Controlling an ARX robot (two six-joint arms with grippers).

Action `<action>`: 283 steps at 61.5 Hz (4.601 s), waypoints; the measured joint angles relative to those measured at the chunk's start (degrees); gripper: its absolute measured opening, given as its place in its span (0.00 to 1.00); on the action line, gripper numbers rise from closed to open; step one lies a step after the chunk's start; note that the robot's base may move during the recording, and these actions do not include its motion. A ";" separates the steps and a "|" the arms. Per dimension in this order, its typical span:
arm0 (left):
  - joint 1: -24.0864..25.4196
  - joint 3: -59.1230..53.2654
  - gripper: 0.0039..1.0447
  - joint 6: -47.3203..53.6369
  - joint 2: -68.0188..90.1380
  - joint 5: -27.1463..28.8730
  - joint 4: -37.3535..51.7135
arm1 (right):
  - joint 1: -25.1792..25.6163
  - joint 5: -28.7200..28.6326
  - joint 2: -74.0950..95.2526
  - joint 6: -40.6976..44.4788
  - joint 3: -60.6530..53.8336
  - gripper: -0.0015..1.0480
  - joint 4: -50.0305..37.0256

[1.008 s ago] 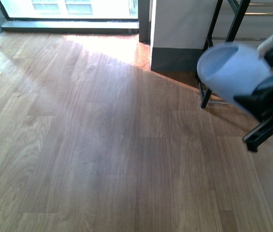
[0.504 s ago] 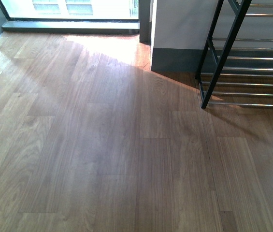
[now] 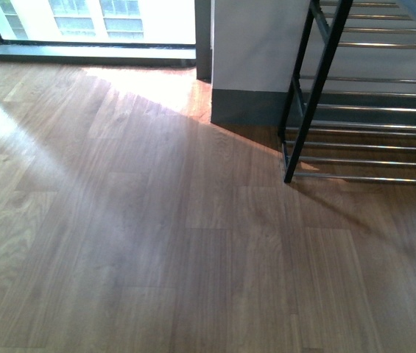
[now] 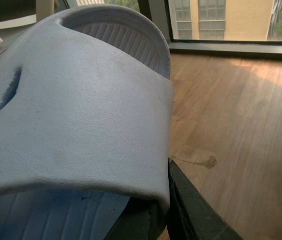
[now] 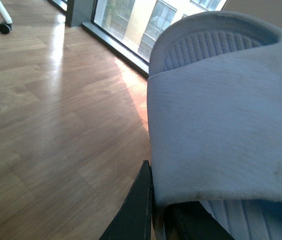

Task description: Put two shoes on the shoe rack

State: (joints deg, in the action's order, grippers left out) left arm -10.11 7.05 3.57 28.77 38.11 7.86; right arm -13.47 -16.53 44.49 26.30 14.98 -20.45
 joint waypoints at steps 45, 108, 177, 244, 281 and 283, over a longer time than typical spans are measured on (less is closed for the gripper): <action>0.00 -0.15 0.02 0.00 0.09 -0.20 0.00 | 0.04 0.35 0.09 -0.09 -0.20 0.02 0.00; 0.00 -0.15 0.02 0.00 0.07 -0.17 0.00 | -2.67 19.04 47.08 -35.87 44.85 0.02 12.57; 0.00 -0.15 0.02 0.00 0.07 -0.17 0.00 | 0.11 24.63 74.84 -38.60 71.76 0.16 14.25; 0.00 -0.15 0.02 0.00 0.07 -0.17 0.00 | 5.99 23.69 33.99 -26.88 13.35 0.14 -29.66; 0.00 -0.15 0.02 0.00 0.07 -0.15 0.00 | 13.29 16.87 12.46 -26.47 -6.93 0.02 -27.69; 0.00 -0.15 0.02 0.00 0.07 -0.17 0.00 | 13.29 16.81 11.30 -26.47 -7.48 0.02 -27.15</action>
State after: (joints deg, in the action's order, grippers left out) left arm -10.11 6.90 3.57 28.84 37.93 7.86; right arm -0.19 0.27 55.79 -0.16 7.51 -47.59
